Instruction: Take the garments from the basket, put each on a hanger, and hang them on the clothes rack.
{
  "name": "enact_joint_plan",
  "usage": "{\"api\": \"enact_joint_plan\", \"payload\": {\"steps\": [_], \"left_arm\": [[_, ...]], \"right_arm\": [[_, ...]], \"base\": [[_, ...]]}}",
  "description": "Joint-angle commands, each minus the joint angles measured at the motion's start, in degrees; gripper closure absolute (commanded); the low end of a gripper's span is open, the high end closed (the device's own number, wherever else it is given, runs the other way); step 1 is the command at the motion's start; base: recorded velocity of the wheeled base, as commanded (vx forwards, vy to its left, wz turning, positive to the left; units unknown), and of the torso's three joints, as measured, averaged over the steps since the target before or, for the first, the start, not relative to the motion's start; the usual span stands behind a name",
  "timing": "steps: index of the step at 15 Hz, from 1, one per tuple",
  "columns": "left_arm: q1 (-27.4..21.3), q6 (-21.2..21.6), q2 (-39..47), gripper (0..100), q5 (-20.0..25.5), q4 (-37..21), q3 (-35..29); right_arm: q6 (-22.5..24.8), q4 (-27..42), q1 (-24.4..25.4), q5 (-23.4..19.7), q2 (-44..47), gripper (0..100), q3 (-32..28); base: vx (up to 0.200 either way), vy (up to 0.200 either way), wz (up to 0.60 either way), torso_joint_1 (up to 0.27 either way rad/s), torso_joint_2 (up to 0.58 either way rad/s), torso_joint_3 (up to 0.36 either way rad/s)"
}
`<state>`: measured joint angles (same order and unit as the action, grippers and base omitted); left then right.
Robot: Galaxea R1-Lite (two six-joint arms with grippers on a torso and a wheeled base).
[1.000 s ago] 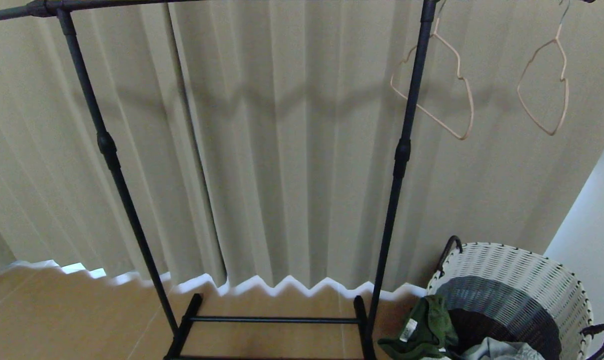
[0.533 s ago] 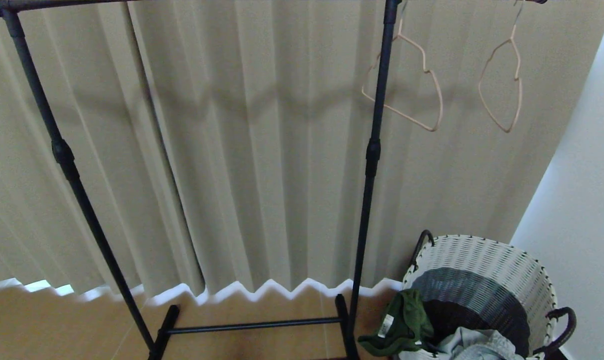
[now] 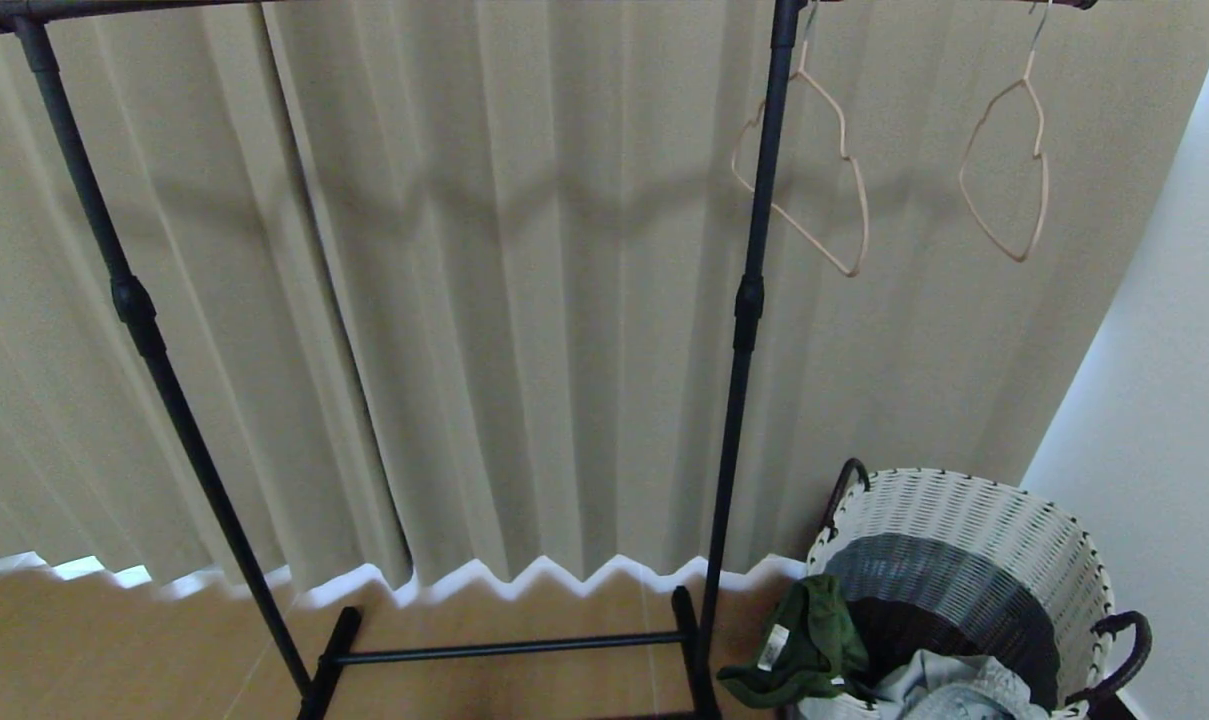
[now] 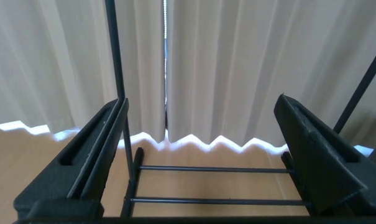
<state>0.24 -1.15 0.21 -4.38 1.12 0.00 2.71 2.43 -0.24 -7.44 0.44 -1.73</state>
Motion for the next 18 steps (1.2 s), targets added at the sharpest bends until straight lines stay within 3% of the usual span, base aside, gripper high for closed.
{"api": "enact_joint_plan", "payload": {"steps": [1, 3, 4, 6, 8, 11, 14, 15, 18], "left_arm": [[0.0, 0.0, 0.0, 0, 0.0, 0.0, 0.0], [0.0, 0.0, 0.0, 0, 0.0, 0.0, 0.0], [0.0, 0.2, 0.0, 0, 0.2, -0.1, 0.0], [0.1, 0.2, 0.0, 0, 0.2, -0.1, 0.0], [0.1, 0.1, 0.0, 0, 0.1, -0.1, 0.0], [0.1, 0.0, 0.0, 0, 0.1, 0.0, 0.0], [0.1, 0.0, 0.0, 0, 0.1, 0.0, 0.0], [0.0, 0.0, 0.0, 0, 0.1, -0.1, 0.0], [0.1, -0.1, 0.0, 0, -0.1, -0.1, 0.0]], "right_arm": [[3.1, 6.9, 2.8, 0.4, 7.3, 0, -8.1], [9.9, 11.2, 3.8, 0.8, 14.8, 0, -10.7], [15.0, 11.2, 3.5, 2.2, 24.2, 0, -11.8], [18.7, 10.9, 3.4, 8.1, 37.6, 0, -13.1], [19.4, 9.4, 3.4, 12.5, 47.5, 0, -12.9], [19.5, 6.4, 3.4, 12.5, 58.4, 0, -12.7], [23.6, 5.0, 3.5, 12.5, 64.2, 0, -10.9], [26.0, 2.8, 3.5, 12.2, 69.3, 0, -10.3], [26.3, -5.6, 3.5, 12.1, 81.9, 0, -10.4]], "base": [[0.000, 0.000, 0.00, 0.000, 0.00, 0.000], [0.000, 0.000, 0.00, 0.000, 0.00, 0.000], [0.000, 0.000, 0.00, 0.000, 0.00, 0.000], [0.100, 0.000, 0.00, 0.001, 0.00, 0.001], [0.200, 0.000, 0.00, 0.000, 0.00, -0.002], [0.000, 0.000, 0.00, 0.000, 0.00, 0.000], [0.000, 0.000, 0.00, 0.000, 0.00, 0.000], [0.000, 0.000, 0.00, 0.000, 0.00, 0.000], [0.000, 0.000, 0.00, 0.000, 0.00, 0.000]]}}
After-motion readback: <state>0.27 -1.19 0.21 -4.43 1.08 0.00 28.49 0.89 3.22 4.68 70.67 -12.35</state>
